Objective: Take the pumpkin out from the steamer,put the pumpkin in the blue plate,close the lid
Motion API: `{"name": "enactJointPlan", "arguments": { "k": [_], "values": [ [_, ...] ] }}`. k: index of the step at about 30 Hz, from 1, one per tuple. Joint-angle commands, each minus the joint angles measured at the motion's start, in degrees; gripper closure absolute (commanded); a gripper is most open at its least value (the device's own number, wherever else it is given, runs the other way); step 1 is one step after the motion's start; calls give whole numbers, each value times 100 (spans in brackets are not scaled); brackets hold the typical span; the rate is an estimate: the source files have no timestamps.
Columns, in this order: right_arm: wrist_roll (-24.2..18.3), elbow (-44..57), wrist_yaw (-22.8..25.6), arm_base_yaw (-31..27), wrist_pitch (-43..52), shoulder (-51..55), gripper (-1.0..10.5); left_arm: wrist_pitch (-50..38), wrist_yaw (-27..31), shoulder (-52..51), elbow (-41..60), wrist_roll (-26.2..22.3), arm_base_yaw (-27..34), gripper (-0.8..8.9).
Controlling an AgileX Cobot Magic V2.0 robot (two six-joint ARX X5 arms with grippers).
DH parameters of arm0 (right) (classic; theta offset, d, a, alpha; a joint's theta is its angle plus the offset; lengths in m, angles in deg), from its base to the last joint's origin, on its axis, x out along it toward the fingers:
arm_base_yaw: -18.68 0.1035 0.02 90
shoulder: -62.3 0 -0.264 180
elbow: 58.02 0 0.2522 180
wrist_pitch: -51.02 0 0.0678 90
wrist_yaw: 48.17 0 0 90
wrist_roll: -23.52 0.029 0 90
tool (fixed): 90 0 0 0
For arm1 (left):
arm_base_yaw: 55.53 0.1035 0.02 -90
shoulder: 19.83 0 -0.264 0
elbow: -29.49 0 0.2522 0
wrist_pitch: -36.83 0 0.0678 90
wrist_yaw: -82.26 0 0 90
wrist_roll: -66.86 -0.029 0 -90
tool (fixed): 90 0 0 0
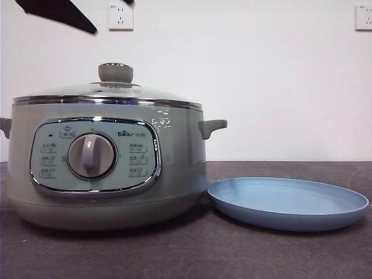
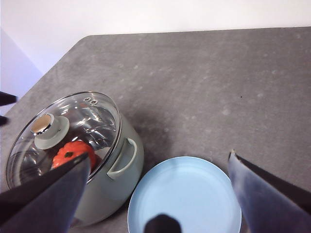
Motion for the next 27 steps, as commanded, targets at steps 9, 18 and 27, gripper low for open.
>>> {"name": "enactJointPlan", "arguments": {
  "k": [9, 18, 27],
  "values": [
    [-26, -17, 17, 15, 13, 0, 474, 57, 669, 914, -83, -511, -278, 377],
    [-26, -15, 24, 15, 13, 0, 474, 129, 656, 1036, -83, -557, -299, 378],
    [-28, -15, 24, 15, 11, 0, 475, 111, 782, 1036, -83, -723, -295, 822]
  ]
}}
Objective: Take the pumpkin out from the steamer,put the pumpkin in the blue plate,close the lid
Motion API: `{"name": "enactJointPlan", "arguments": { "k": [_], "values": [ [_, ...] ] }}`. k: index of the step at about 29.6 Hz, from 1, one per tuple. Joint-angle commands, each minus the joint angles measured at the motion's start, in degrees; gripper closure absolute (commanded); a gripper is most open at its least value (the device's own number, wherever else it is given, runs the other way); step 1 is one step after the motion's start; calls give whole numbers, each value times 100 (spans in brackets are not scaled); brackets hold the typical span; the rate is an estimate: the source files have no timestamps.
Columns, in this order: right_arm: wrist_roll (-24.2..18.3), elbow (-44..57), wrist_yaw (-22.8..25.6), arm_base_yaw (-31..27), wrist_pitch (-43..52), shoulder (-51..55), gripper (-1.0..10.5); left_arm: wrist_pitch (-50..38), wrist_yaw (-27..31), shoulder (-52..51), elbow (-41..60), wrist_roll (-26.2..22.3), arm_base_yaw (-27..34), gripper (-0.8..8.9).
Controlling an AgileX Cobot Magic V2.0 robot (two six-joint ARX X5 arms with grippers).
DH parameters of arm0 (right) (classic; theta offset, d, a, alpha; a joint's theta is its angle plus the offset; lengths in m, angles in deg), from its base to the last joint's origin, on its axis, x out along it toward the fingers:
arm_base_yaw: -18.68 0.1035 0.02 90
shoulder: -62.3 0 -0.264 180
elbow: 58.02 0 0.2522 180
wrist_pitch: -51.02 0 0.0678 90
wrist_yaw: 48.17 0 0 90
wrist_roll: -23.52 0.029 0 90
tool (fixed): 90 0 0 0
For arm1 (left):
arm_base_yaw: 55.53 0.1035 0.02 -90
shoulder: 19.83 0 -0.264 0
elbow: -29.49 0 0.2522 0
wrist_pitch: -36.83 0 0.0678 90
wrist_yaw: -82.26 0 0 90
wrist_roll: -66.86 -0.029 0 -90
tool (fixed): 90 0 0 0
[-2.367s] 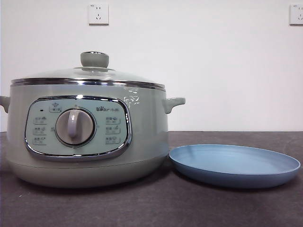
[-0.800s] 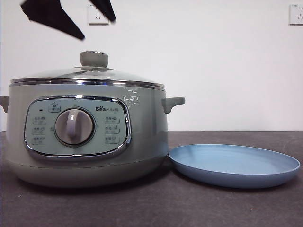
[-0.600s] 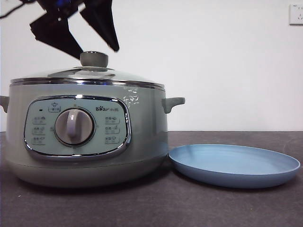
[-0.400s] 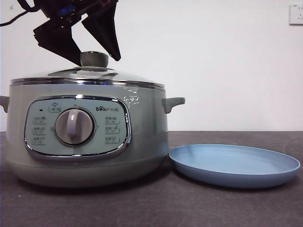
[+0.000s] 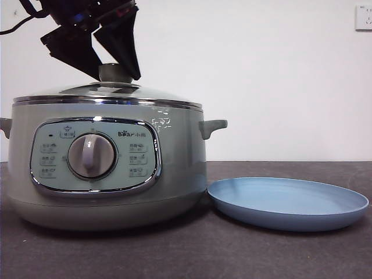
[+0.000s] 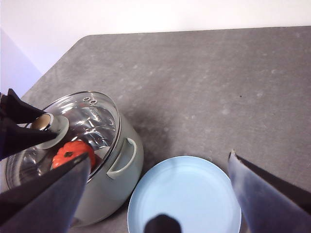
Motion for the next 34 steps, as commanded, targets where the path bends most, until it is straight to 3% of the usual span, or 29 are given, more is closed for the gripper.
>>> {"name": "enactJointPlan", "arguments": {
  "k": [1, 13, 19, 26, 31, 34],
  "values": [
    [-28, -17, 20, 15, 22, -2, 475, -2, -2, 37, -4, -144, -17, 822],
    [22, -17, -35, 15, 0, -76, 475, -140, -17, -278, -81, -144, -17, 822],
    [-166, -17, -28, 435, 37, -304, 474, -98, 243, -949, -81, -142, -17, 822],
    [-122, -20, 129, 1604, 498, -905, 463, 223, 866, -2076, -83, -142, -17, 822],
    [-297, -229, 949, 2653, 691, -1563, 309, 614, 1714, -2824, -83, -149, -17, 822],
    [-468, -597, 1399, 3294, 634, -2092, 308, 883, 2402, -3230, -83, -157, -17, 822]
  ]
}}
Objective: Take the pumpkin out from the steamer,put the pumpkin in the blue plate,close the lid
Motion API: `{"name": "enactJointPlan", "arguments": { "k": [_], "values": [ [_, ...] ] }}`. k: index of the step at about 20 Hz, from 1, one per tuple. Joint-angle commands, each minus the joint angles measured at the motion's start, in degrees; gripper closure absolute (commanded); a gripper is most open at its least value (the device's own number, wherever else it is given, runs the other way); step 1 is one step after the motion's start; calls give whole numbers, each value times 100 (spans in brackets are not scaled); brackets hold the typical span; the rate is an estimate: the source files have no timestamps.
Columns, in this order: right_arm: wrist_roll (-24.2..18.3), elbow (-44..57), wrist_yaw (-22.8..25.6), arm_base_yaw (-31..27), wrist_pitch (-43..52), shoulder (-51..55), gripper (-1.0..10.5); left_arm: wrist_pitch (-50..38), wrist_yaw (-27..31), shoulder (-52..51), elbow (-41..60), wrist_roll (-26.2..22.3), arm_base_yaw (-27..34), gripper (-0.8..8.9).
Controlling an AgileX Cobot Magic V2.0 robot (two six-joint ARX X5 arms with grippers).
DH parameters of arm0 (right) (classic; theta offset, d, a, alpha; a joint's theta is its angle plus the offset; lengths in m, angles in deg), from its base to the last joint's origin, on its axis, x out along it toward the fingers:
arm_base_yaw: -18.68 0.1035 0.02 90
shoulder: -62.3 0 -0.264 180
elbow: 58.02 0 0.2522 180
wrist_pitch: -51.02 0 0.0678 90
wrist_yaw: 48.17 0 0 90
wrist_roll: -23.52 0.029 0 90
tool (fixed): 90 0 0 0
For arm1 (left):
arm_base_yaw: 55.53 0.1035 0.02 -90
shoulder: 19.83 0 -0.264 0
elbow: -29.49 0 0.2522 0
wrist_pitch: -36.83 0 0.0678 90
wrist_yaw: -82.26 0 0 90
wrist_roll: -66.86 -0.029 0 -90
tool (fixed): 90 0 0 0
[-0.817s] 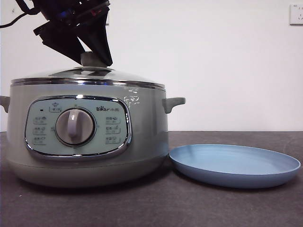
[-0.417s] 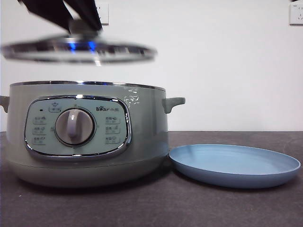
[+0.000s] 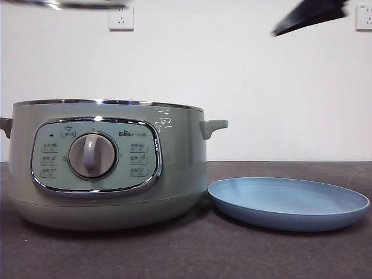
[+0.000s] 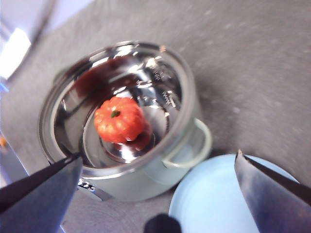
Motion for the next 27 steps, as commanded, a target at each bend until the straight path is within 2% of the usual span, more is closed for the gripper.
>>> {"name": "enactJointPlan", "arguments": {
  "k": [1, 5, 8, 12, 16, 27],
  "values": [
    [-251, -455, 354, 603, -39, -546, 308, 11, 726, -428, -76, -118, -13, 822],
    [-463, -1534, 555, 1174, -555, -1650, 309, 282, 1316, -896, -85, -199, -13, 822],
    [-748, -2682, 647, 1434, -1167, -2675, 309, 551, 1364, -1086, -92, -199, -11, 822],
    [-929, -3530, 728, 1690, -1298, -3652, 310, 942, 1705, -1093, -92, -199, -13, 822],
    [-1244, -3582, 1276, 1978, -1158, -4251, 312, 984, 1805, -1093, -92, -199, -13, 822],
    [-1257, -3582, 1231, 2076, -831, -5353, 321, 997, 1792, -1091, -92, -197, -13, 822]
  ]
}}
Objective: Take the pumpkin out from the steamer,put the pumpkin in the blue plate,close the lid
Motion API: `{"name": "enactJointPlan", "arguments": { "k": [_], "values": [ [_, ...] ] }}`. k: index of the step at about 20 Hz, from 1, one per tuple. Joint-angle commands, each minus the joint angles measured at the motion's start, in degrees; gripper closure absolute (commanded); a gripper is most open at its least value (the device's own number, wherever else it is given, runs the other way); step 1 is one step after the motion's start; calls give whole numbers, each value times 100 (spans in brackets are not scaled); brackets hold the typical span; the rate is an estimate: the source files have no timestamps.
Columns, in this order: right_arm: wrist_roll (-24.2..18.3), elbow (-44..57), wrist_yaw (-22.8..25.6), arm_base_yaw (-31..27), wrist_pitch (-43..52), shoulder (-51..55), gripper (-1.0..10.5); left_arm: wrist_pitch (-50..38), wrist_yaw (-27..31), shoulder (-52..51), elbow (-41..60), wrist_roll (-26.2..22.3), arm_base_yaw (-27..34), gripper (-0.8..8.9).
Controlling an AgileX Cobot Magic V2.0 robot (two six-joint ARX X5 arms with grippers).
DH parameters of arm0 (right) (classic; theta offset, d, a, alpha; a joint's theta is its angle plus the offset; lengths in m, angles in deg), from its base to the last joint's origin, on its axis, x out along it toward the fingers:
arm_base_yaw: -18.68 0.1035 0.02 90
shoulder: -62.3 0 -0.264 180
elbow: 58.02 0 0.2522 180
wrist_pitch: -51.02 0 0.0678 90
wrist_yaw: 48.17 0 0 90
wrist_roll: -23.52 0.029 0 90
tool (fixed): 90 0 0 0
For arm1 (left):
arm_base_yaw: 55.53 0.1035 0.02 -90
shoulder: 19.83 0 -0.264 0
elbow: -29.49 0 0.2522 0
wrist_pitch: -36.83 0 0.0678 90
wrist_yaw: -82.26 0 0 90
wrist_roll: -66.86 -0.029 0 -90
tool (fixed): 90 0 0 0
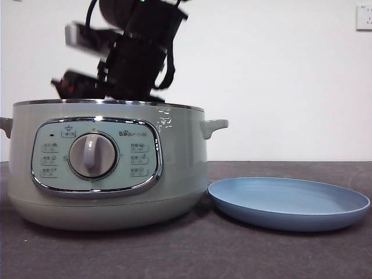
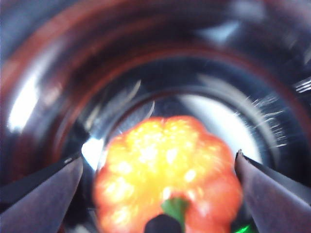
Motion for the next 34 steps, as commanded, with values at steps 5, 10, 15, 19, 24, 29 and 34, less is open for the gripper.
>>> {"name": "enactJointPlan", "arguments": {
  "k": [5, 10, 15, 19, 24, 29, 34],
  "values": [
    [-20, 13, 39, 39, -2, -4, 956, -146, 61, -66, -90, -63, -13, 822],
    [-4, 13, 52, -20, -306, 693, 953, -175, 31, -55, -90, -61, -13, 822],
    [179, 13, 55, -710, -2271, 1871, 956, -437, -337, -55, -90, -61, -13, 822],
    [1187, 68, 745, -1491, -3589, 2645, 957, -518, -527, -55, -90, -61, -13, 822],
    [1939, 1384, 1888, -1740, -2931, 3722, 957, -693, -671, -55, -90, -61, -13, 822],
    [2020, 3560, 1934, -1749, -927, 4719, 956, -734, -872, -52, -90, -31, -13, 822],
    [1991, 4586, 1639, -1757, 461, 4478, 948, -734, -872, 81, -90, -15, -13, 822]
  ]
}}
